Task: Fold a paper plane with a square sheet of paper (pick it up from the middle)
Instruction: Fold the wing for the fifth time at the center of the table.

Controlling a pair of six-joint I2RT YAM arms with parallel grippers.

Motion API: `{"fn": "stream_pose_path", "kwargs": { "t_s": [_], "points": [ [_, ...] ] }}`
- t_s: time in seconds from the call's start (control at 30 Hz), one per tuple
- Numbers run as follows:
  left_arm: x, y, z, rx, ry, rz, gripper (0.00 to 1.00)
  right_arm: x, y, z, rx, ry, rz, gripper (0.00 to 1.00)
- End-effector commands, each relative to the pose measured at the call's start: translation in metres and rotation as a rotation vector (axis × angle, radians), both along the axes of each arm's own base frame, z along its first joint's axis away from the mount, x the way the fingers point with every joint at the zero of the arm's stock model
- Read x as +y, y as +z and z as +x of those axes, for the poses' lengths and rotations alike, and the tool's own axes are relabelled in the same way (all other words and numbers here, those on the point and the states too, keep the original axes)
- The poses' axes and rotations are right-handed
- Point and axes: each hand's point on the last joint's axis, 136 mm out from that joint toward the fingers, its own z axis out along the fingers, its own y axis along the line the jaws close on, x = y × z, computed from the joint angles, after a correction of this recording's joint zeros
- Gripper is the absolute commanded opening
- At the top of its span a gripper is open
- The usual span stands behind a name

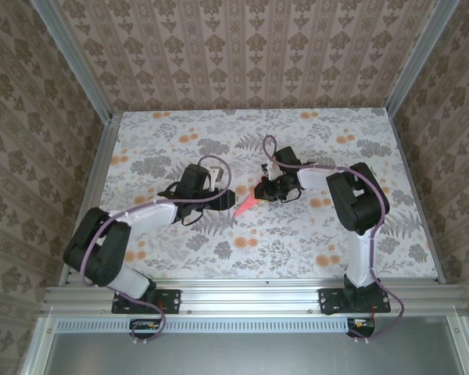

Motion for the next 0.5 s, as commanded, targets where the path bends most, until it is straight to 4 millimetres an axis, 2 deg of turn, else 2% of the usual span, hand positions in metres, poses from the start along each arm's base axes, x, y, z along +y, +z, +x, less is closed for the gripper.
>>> {"fn": "stream_pose_path", "kwargs": {
  "t_s": [0.0, 0.27, 0.47],
  "points": [
    [-0.018, -0.003, 0.001, 0.082, -0.031, -0.095, 0.54, 0.002, -0.002, -0.005, 0.024, 0.041, 0.01, 0.11],
    [-0.034, -0.02, 0.015, 0.133, -0.076, -0.109, 0.43, 0.002, -0.004, -0.004, 0.036, 0.04, 0.018, 0.13],
    [-0.035, -0.032, 0.02, 0.153, -0.075, -0.076, 0.32, 0.002, -0.005, -0.004, 0.04, 0.037, 0.02, 0.13]
  ]
}}
